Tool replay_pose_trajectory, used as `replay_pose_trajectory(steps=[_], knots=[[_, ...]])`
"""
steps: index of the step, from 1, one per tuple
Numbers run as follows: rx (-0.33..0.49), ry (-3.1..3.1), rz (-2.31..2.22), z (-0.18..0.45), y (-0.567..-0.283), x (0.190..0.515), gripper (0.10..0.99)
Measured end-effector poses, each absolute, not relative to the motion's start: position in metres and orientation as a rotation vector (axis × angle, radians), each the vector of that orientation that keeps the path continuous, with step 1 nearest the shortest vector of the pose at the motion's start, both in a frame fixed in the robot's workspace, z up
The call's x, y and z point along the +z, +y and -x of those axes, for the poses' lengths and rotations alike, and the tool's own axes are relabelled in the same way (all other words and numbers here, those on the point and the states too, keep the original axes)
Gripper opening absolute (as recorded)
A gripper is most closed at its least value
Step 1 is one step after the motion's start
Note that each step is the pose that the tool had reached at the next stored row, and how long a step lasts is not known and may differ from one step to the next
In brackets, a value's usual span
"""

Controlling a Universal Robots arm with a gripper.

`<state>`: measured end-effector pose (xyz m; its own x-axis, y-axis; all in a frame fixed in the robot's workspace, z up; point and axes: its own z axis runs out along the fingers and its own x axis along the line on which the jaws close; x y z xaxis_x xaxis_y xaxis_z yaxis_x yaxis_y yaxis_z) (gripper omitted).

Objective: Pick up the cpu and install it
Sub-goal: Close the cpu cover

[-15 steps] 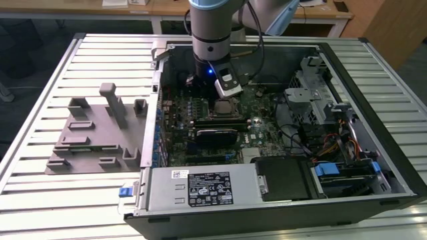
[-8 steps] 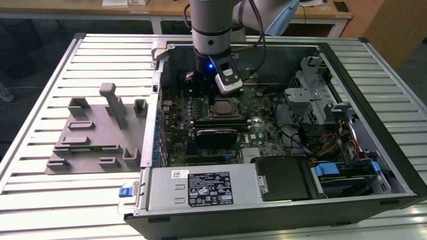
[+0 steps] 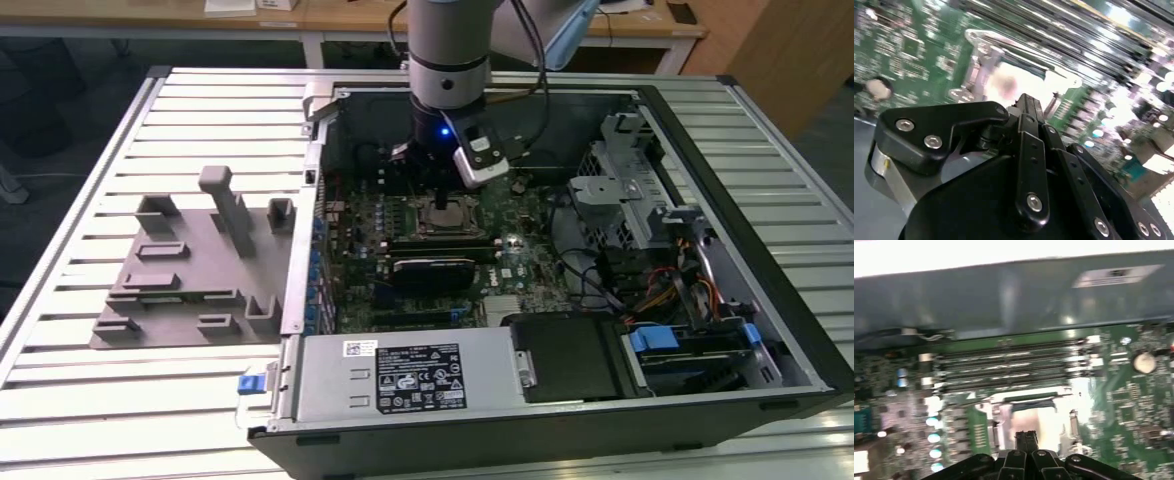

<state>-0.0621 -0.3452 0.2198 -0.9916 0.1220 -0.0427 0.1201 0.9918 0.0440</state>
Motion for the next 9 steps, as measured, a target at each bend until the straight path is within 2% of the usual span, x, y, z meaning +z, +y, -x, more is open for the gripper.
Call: replay_pose_trajectory(steps=[9], knots=[[0.064, 3.090, -0.188, 0.0506, -0.3452, 0.2294, 0.106]])
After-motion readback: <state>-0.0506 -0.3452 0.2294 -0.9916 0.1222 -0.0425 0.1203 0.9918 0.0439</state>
